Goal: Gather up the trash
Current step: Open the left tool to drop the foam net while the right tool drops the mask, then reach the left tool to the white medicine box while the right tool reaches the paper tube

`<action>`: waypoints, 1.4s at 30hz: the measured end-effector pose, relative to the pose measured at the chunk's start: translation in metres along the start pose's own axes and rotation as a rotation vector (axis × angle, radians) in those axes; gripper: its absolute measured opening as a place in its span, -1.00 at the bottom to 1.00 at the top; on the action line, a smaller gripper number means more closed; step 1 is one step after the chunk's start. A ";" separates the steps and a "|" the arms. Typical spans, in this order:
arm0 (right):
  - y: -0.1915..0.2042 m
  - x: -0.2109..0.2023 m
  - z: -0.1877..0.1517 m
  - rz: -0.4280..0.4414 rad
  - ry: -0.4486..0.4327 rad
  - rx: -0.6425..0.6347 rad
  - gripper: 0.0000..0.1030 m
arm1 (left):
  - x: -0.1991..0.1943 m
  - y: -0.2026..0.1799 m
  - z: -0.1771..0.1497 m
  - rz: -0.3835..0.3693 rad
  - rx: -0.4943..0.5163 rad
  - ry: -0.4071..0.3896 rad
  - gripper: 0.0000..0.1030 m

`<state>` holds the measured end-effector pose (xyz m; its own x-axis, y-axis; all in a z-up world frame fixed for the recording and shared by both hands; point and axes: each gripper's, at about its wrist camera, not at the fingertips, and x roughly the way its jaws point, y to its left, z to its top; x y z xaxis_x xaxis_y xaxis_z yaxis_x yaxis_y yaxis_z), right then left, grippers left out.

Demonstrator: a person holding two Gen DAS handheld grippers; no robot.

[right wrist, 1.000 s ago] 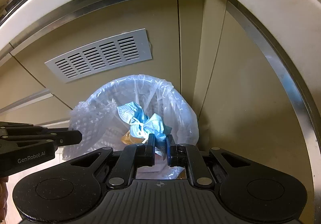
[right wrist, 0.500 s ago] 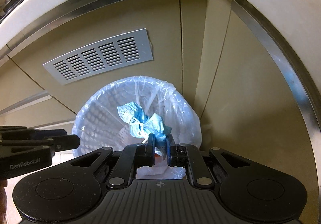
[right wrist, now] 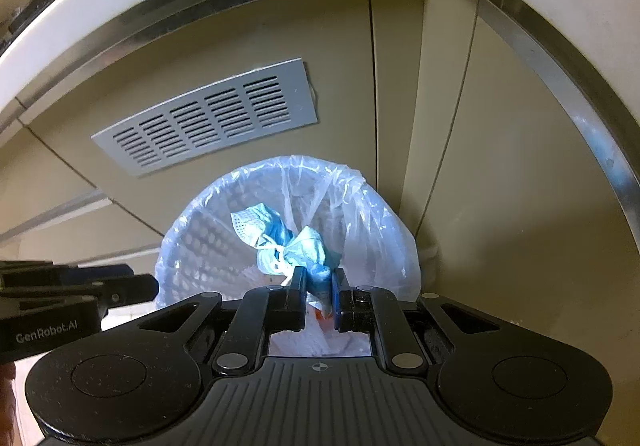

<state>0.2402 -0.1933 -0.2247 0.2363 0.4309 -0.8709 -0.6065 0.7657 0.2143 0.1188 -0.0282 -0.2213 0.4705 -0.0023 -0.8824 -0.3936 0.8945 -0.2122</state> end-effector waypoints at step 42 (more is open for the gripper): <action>-0.002 -0.179 0.076 -0.192 -0.470 0.133 0.12 | -0.131 -0.048 0.142 -0.155 0.293 -0.383 0.39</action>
<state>0.2566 -0.2356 -0.0350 0.6676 0.4209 -0.6141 -0.4241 0.8929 0.1510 0.1877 -0.0076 -0.0356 0.7837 -0.0297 -0.6205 -0.0837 0.9847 -0.1530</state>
